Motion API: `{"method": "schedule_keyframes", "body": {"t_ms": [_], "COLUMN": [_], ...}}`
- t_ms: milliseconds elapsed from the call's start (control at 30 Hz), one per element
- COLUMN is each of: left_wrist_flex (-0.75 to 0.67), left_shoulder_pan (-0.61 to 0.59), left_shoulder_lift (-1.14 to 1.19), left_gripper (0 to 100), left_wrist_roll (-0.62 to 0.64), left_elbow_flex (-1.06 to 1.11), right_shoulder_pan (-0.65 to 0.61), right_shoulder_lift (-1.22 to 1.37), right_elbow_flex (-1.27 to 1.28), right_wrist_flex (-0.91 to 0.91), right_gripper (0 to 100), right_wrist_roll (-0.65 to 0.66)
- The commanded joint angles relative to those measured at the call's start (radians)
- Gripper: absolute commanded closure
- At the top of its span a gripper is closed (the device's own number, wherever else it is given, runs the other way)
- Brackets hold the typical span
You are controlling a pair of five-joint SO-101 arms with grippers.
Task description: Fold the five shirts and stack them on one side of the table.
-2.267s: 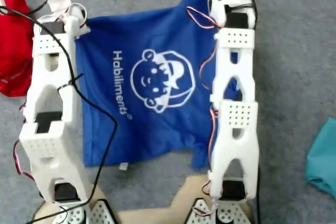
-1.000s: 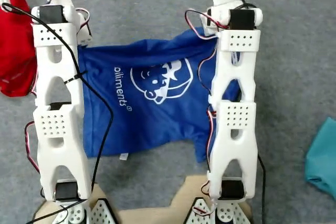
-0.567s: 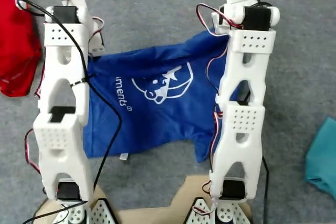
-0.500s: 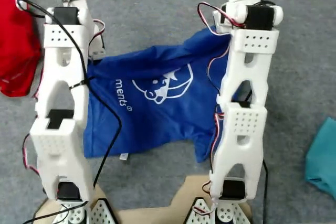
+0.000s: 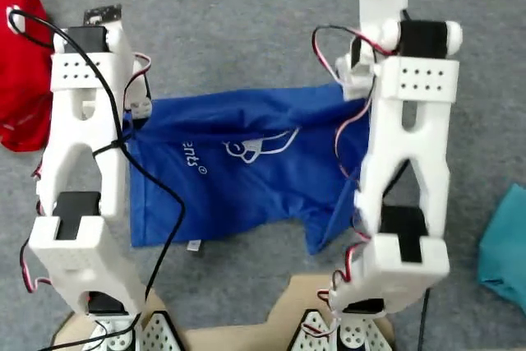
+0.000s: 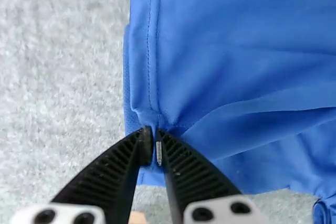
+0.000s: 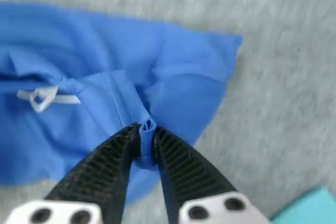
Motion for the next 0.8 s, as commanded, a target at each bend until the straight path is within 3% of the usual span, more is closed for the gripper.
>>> {"method": "schedule_keyframes", "body": {"t_ms": [0,533,767], "left_wrist_flex": [0.009,-0.017,-0.098], "left_shoulder_pan": [-0.003,0.006,-0.018], "left_shoulder_lift": [-0.090,-0.453,-0.565], "left_gripper": [98,98,98], "left_wrist_roll": [-0.028,-0.068,-0.192], "left_elbow_flex": [0.069,0.555,0.726], "right_shoulder_pan": [0.015,0.024,0.251], "right_shoulder_lift": [-0.142,-0.476,-0.509], "right_elbow_flex": [0.153,0.579,0.694], "right_wrist_flex": [0.009,0.009,-0.124], "right_gripper": [99.4,99.4,99.4], "right_wrist_roll": [-0.009,-0.011,0.009]}}
